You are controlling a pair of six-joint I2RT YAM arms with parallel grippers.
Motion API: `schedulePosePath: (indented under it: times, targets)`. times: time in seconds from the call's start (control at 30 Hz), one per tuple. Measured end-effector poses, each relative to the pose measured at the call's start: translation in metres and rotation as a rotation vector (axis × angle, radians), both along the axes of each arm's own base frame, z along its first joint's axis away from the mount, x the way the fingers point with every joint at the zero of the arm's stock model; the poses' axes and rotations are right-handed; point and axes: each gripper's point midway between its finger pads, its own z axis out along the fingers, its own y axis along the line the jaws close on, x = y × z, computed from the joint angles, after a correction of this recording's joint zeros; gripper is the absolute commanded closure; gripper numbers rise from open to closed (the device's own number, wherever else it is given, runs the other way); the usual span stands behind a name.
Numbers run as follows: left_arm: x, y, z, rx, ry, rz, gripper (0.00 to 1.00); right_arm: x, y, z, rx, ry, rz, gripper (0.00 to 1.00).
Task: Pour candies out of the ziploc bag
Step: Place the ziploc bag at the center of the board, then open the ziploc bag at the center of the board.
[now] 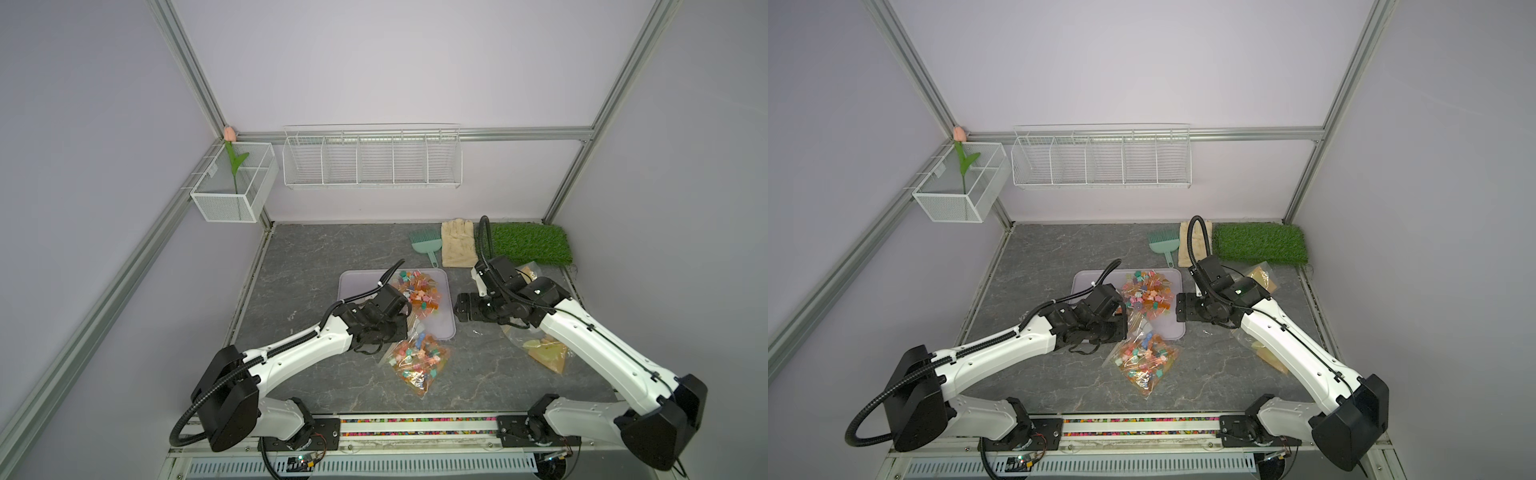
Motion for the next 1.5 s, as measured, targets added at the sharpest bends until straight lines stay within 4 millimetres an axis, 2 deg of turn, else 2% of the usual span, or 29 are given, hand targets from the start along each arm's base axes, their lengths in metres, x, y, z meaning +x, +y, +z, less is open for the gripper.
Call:
schedulePosePath:
  times: [0.13,0.4,0.57,0.7,0.83,0.93,1.0,1.13,1.27,1.37,1.5]
  targets:
    - [-0.013,0.018,-0.003,0.029,0.026,0.012,1.0,-0.007,0.01,-0.003,0.014,0.012,0.026,0.11]
    - [-0.036,0.038,-0.025,0.016,0.108,0.042,1.0,-0.029,0.032,-0.016,0.03,0.046,0.05,0.11]
    - [-0.041,0.058,-0.032,-0.022,0.104,0.105,0.68,-0.043,0.049,-0.023,0.028,0.063,0.049,0.11]
    - [-0.039,0.076,-0.031,-0.074,0.07,0.181,0.57,-0.053,0.069,-0.033,-0.002,0.083,0.058,0.11]
    - [-0.036,0.097,-0.017,-0.146,-0.008,0.27,0.55,-0.057,0.1,-0.037,-0.032,0.079,0.073,0.11]
    - [-0.034,0.115,0.008,-0.223,-0.098,0.345,0.55,-0.057,0.125,-0.034,-0.032,0.063,0.068,0.1]
    - [-0.035,0.13,0.024,-0.263,-0.153,0.402,0.55,-0.054,0.141,-0.032,-0.024,0.054,0.037,0.09]
    - [-0.039,0.154,0.04,-0.291,-0.21,0.486,0.55,-0.048,0.164,-0.031,-0.01,0.051,-0.05,0.04]
    - [-0.044,0.172,0.044,-0.275,-0.235,0.549,0.54,-0.048,0.189,-0.042,-0.006,0.075,-0.123,0.0]
    - [-0.047,0.183,0.039,-0.233,-0.229,0.584,0.55,-0.048,0.21,-0.058,-0.014,0.107,-0.148,0.04]
    - [-0.051,0.191,0.033,-0.192,-0.215,0.608,0.55,-0.052,0.23,-0.084,-0.035,0.155,-0.165,0.16]
